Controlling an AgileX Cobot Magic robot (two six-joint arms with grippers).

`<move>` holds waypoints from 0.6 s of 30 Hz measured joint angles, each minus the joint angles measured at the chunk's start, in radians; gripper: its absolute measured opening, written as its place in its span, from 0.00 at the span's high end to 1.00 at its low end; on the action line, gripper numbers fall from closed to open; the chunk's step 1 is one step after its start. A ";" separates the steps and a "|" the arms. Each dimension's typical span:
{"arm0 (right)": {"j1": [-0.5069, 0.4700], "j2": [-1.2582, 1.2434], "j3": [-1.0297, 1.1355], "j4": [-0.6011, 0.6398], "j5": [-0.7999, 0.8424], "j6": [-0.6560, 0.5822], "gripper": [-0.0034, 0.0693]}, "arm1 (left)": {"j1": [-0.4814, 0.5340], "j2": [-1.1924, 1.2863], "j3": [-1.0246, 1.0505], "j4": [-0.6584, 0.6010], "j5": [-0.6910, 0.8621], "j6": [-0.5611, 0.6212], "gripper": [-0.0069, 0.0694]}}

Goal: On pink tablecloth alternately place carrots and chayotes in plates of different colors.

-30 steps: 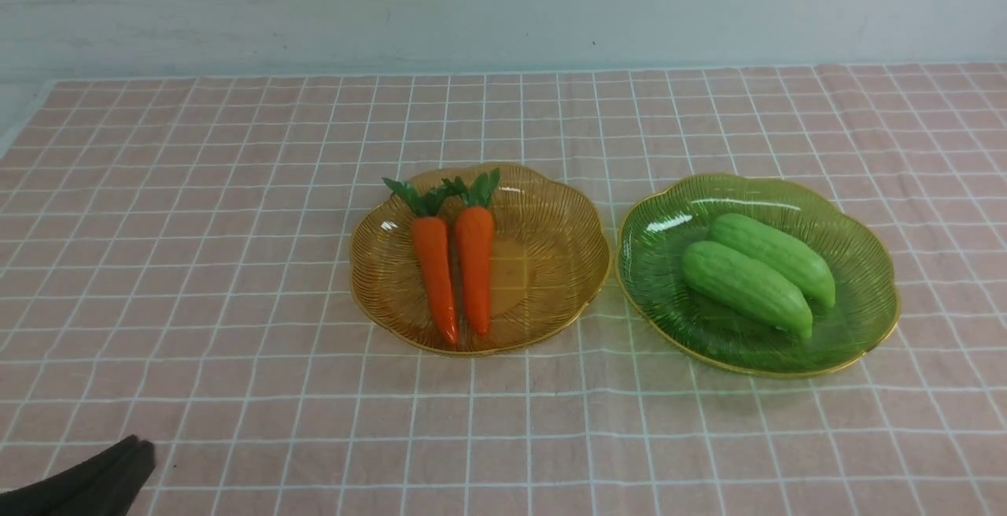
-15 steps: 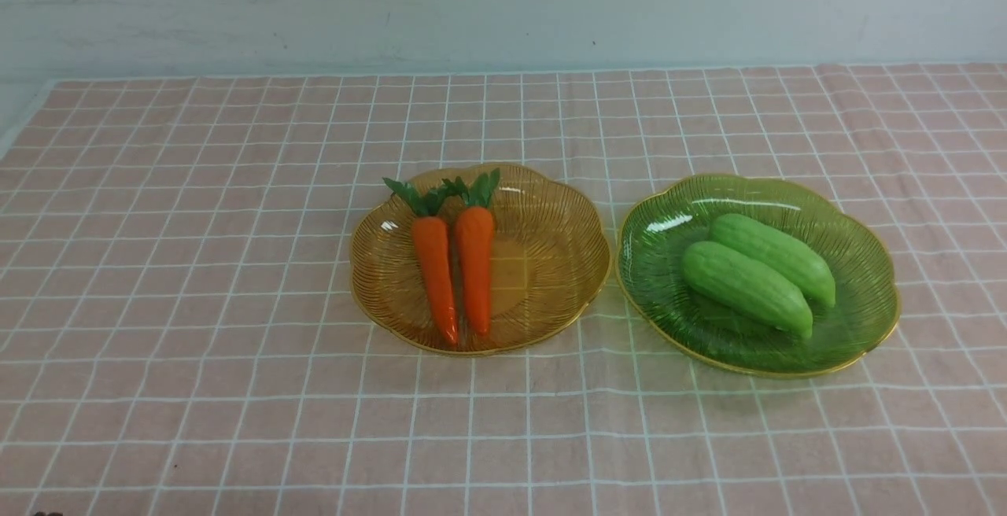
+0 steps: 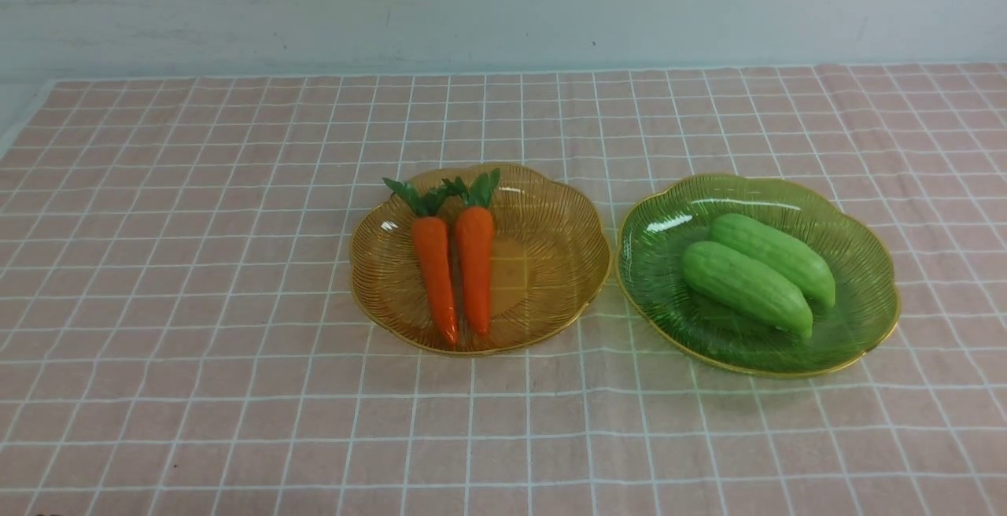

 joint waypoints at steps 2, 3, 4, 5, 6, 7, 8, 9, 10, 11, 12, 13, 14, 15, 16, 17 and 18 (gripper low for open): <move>0.000 0.000 0.000 0.000 0.000 0.000 0.89 | 0.000 0.000 0.000 0.000 0.000 0.000 0.91; 0.000 0.000 0.000 0.000 0.000 0.000 0.89 | 0.000 0.000 0.000 0.000 0.001 0.000 0.91; 0.000 0.000 0.000 0.000 0.000 0.000 0.89 | 0.000 0.000 0.000 0.000 0.000 0.000 0.91; 0.000 0.000 0.000 0.000 0.000 0.000 0.89 | 0.001 0.000 0.000 0.000 0.000 0.000 0.91; 0.000 0.000 0.000 0.000 0.000 0.003 0.89 | 0.001 0.000 0.000 0.000 0.000 0.000 0.91; 0.000 0.000 0.000 0.000 0.000 0.008 0.89 | 0.001 0.000 0.000 0.000 0.000 0.000 0.91; 0.000 0.000 0.000 0.000 0.000 0.013 0.89 | 0.001 0.000 0.000 0.000 0.000 0.000 0.91; 0.000 0.000 0.000 0.000 0.000 0.021 0.89 | 0.001 0.000 0.000 0.000 0.000 0.000 0.91; 0.000 0.000 0.000 0.000 0.000 0.027 0.89 | 0.001 0.000 0.000 0.000 0.000 0.000 0.91; 0.000 0.000 0.000 0.000 0.000 0.029 0.89 | 0.001 0.000 0.000 0.000 0.000 0.000 0.91; 0.000 0.000 0.000 0.000 0.000 0.029 0.89 | 0.001 0.000 0.000 0.000 0.000 0.000 0.91; 0.000 0.000 0.000 0.000 0.000 0.029 0.89 | 0.001 0.000 0.000 0.000 0.000 0.000 0.91; 0.000 0.000 0.000 0.000 0.000 0.030 0.89 | 0.001 0.000 0.000 0.000 0.000 0.000 0.91; 0.000 0.000 0.000 0.000 0.000 0.030 0.89 | 0.001 0.000 0.000 0.000 0.000 0.000 0.91; 0.000 0.000 0.000 0.000 0.000 0.030 0.89 | 0.001 0.000 0.000 0.000 0.000 0.000 0.91; 0.000 0.000 0.000 0.000 0.000 0.030 0.89 | 0.001 0.000 0.000 0.000 0.000 0.000 0.91; 0.000 0.000 0.000 0.000 0.000 0.030 0.89 | 0.001 0.000 0.000 0.000 0.000 0.000 0.91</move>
